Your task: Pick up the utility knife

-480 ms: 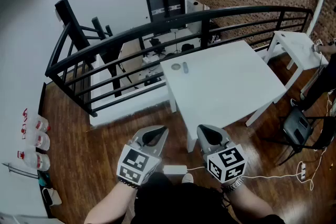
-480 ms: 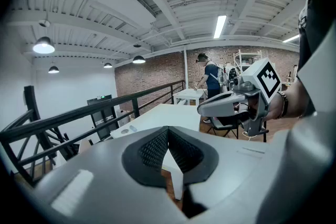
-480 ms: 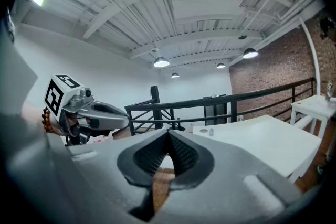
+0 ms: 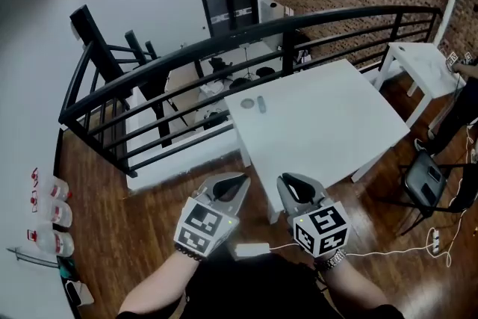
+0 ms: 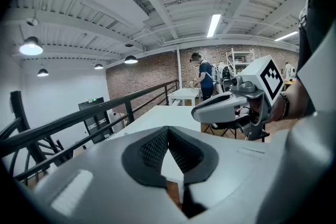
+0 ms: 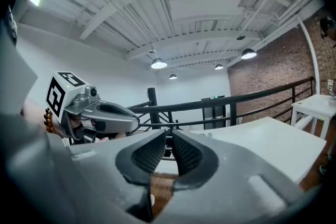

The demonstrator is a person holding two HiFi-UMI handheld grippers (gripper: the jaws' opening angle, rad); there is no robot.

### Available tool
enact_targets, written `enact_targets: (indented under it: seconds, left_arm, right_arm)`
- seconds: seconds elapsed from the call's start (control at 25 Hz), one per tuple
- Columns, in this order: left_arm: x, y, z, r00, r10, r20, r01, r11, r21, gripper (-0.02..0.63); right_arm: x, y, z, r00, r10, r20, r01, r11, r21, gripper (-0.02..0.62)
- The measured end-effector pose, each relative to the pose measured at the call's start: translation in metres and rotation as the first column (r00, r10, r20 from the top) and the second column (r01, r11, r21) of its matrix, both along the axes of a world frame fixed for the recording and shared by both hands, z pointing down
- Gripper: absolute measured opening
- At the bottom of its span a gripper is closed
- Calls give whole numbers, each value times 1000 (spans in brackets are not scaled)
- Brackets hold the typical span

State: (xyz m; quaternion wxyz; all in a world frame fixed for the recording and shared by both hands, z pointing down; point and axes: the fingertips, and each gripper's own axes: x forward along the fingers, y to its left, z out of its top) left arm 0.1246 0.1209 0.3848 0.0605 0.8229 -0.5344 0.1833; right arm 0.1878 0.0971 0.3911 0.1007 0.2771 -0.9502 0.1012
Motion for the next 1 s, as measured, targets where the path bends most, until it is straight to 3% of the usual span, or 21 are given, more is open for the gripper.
enact_targets:
  seconds: [0.2,0.44,0.72,1.0]
  left_arm:
    - [-27,-41,8,995,97,-6,-97,995,1,17]
    - [-99,-95,27,981,190,-38,-190,982,-8,17]
    - [-156,-145,36,933,350,-84,-355,933,-54,17]
    - [-211,-168,42,905,418,-80,-423,903,-73,17]
  right_arm:
    - [-32,-38,7,997,81,-6,-81,997,-5,29]
    - [-111,-95,36,982,173,-73,-175,984,-31,49]
    - [-171,-149,45,936,313,-160,-325,944,-56,58]
    - [-207,-186,59,897,391,-206,-410,910,-59,67]
